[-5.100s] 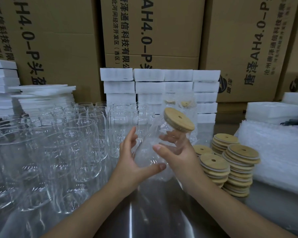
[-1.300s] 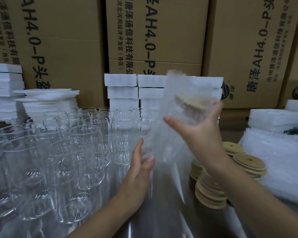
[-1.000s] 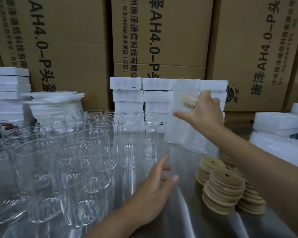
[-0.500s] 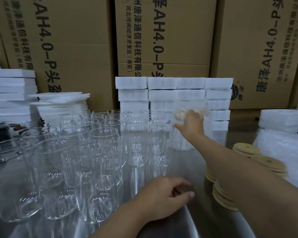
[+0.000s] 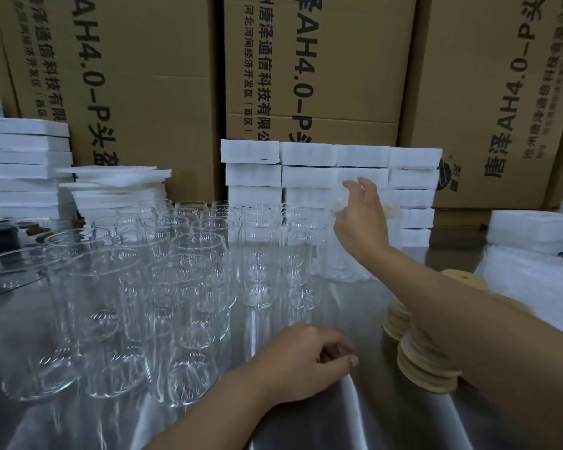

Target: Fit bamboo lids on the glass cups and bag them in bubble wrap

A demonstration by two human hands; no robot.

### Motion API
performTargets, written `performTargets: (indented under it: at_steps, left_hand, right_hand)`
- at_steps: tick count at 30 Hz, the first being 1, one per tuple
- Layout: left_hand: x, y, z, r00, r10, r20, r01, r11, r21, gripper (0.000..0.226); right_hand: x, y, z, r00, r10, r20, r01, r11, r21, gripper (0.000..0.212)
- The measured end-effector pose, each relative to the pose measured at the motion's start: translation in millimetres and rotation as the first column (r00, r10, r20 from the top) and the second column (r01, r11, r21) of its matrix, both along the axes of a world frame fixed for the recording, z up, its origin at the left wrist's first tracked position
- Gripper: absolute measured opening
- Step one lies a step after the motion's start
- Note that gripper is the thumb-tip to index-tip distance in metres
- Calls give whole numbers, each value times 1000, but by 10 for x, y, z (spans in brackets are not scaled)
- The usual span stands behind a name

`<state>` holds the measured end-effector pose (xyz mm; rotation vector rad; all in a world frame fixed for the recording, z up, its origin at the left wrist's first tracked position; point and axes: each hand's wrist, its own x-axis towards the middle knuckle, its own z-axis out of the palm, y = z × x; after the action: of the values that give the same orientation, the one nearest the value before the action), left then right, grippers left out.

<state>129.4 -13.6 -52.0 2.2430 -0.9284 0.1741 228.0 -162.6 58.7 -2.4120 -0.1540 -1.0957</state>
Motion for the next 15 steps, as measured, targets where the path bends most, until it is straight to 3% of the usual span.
performTargets:
  at_steps: [2,4,8,11,15]
  left_hand:
    - [9,2,-11,1000,-1,-4,1,1000,-7,30]
    - [17,2,-17,1000,1,-9,-1,1000,-13,29]
    - [14,-7,-28,999,14,-40,-16,999,-44,32]
    - [21,3,-34,996,36,-77,-39,999,-38,33]
    - [51,19,-5,982,184,41,-183,982,-39,32]
  right_hand:
    - [-95,82,86,991,67,112,-58,995,-82,51]
    - [-185,188,95,990,122,76,-112,985,-129,50]
    - [-296,341,-68,963,33,-267,-101,965,-242,54]
    - [-389,367,-134,897,46,-439,-127,979,-157,49]
    - [-565,345,-214,963,93,-254,-105,994,-36,24]
